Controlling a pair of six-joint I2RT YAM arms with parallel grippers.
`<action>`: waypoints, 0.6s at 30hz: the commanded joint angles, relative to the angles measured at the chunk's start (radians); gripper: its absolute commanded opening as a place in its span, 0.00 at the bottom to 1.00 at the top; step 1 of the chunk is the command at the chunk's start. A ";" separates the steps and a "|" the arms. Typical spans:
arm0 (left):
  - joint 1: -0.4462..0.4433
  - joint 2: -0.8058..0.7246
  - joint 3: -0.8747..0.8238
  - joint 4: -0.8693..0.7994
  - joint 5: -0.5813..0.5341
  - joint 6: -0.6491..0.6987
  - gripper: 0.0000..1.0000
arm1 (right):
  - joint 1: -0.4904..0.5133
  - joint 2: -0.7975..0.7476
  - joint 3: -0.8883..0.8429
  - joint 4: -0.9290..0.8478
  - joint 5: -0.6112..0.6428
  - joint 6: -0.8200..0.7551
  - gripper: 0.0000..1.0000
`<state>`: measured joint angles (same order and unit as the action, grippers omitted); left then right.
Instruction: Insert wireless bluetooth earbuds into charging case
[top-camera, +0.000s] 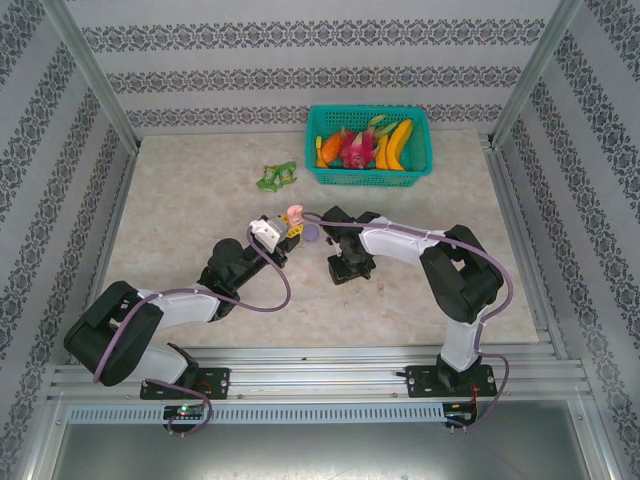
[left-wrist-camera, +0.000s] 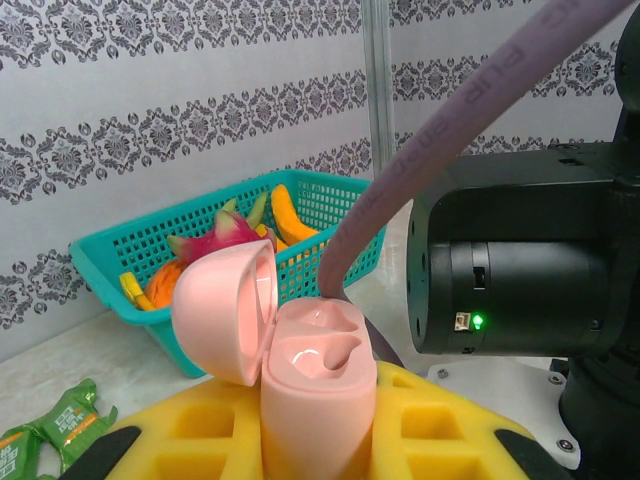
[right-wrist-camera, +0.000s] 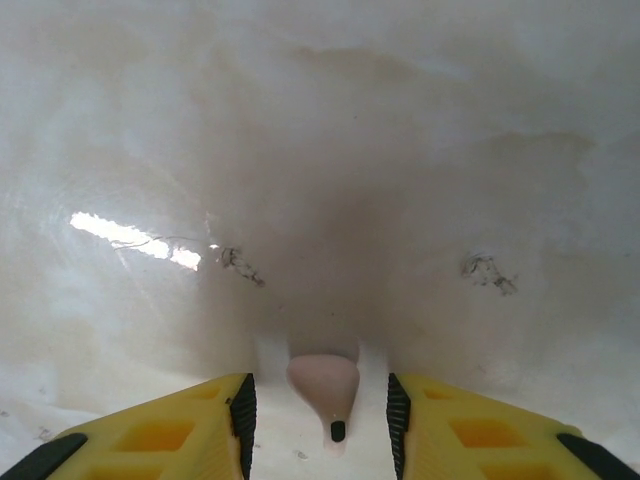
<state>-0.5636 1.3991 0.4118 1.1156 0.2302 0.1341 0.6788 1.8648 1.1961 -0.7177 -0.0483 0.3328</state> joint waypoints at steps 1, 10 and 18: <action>-0.015 -0.010 0.018 0.078 0.004 -0.011 0.00 | 0.014 0.026 0.023 -0.023 0.027 -0.012 0.41; -0.015 -0.019 0.008 0.074 0.003 -0.013 0.00 | 0.015 0.056 0.028 -0.011 0.043 -0.008 0.35; -0.015 -0.019 0.013 0.065 0.005 -0.017 0.00 | 0.016 0.036 0.008 -0.008 0.042 -0.005 0.28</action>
<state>-0.5636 1.3987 0.4118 1.1156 0.2302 0.1307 0.6788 1.8885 1.2110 -0.7292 -0.0151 0.3332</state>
